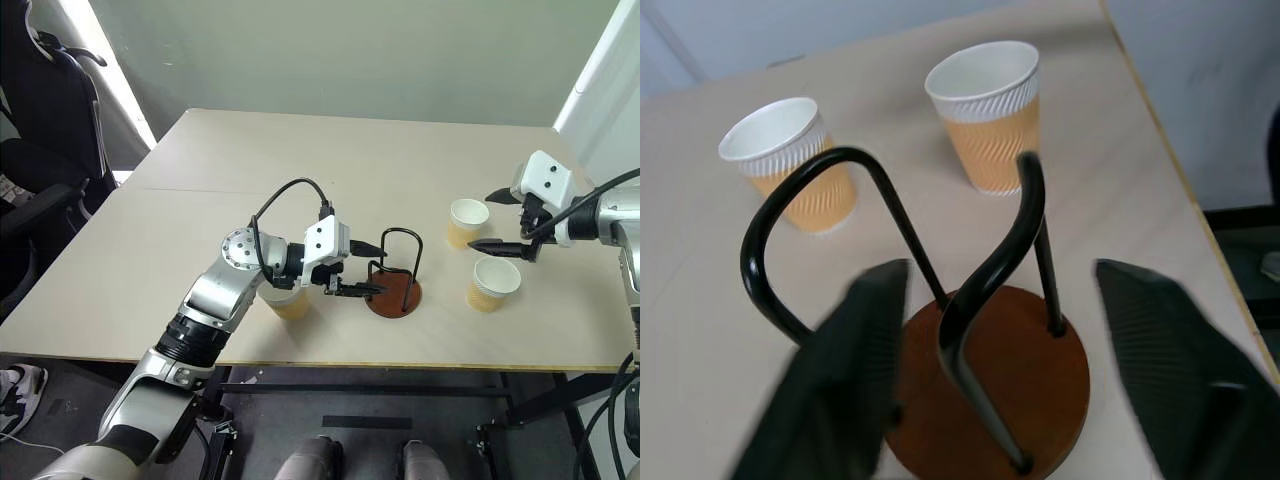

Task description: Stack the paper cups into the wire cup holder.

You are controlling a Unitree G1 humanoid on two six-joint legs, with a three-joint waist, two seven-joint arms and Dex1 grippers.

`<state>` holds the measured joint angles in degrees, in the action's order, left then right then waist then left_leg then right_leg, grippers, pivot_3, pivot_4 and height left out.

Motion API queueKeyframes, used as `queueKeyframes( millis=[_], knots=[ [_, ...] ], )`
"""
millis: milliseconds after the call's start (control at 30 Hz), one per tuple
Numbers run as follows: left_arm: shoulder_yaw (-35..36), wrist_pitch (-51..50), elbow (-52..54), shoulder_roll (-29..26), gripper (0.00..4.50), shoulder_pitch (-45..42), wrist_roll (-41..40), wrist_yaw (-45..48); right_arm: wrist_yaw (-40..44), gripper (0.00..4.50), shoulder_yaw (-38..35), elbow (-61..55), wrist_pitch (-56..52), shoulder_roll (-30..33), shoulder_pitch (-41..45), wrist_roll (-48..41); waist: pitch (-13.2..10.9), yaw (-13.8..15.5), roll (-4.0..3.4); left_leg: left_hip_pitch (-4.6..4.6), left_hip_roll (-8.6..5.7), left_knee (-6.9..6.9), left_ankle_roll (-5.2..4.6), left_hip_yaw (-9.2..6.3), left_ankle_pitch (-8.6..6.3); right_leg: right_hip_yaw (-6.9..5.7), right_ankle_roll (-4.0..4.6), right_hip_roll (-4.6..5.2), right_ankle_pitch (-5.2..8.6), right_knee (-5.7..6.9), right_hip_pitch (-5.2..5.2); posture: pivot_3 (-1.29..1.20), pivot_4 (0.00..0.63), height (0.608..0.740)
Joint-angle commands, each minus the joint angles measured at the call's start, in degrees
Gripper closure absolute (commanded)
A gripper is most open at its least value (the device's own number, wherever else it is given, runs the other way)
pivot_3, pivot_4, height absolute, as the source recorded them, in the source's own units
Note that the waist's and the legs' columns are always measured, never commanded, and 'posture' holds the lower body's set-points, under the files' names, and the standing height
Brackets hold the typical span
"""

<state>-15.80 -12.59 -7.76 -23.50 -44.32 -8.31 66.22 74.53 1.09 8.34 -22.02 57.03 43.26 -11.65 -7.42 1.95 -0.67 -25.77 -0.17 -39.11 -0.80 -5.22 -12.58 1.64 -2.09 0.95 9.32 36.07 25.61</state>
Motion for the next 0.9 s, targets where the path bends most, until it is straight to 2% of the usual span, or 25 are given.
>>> queueKeyframes(
  millis=[33, 433, 700, 900],
  knots=[
    [0.3, 0.0, 2.0, -0.3, 0.05, -0.5, -0.5, 0.1, 3.0, 0.0, -0.1, -1.4, 1.2, 2.2, 0.1, -0.5, 0.0, 0.0, 0.0, 0.0, 0.0, 0.0, 0.0, 0.0, 0.0, 0.0, 0.0, 0.0, 0.0, 0.0, 0.0, 0.0, 0.15, 0.74],
    [0.3, 2.2, 2.0, -2.2, 0.05, -1.6, 0.3, 1.2, 11.9, 0.0, -0.6, -4.6, -1.3, 5.4, -1.6, -4.2, 0.0, 0.0, 0.0, -0.01, 0.0, 0.01, 0.0, 0.0, 0.0, 0.0, 0.01, 0.0, 0.01, -0.03, -0.02, 0.0, 0.15, 0.74],
    [2.4, 5.1, -0.9, -8.8, 0.05, -5.9, 0.6, 5.9, 12.0, 0.0, -1.1, -6.7, -2.4, 6.8, -2.9, -4.7, 0.0, 0.0, 0.0, 0.01, 0.0, 0.02, 0.01, -0.01, 0.01, 0.0, 0.03, -0.01, 0.02, -0.04, -0.02, 0.0, 0.15, 0.74],
    [3.6, 7.6, -4.9, -10.7, 0.05, -9.3, 1.0, 6.0, 10.4, 0.0, -0.7, -6.2, -1.7, 6.2, -2.3, -3.7, 0.0, 0.0, 0.0, 0.0, 0.0, 0.01, -0.02, -0.02, -0.01, 0.01, 0.03, 0.0, 0.02, -0.06, -0.02, 0.0, 0.15, 0.74]
  ],
)
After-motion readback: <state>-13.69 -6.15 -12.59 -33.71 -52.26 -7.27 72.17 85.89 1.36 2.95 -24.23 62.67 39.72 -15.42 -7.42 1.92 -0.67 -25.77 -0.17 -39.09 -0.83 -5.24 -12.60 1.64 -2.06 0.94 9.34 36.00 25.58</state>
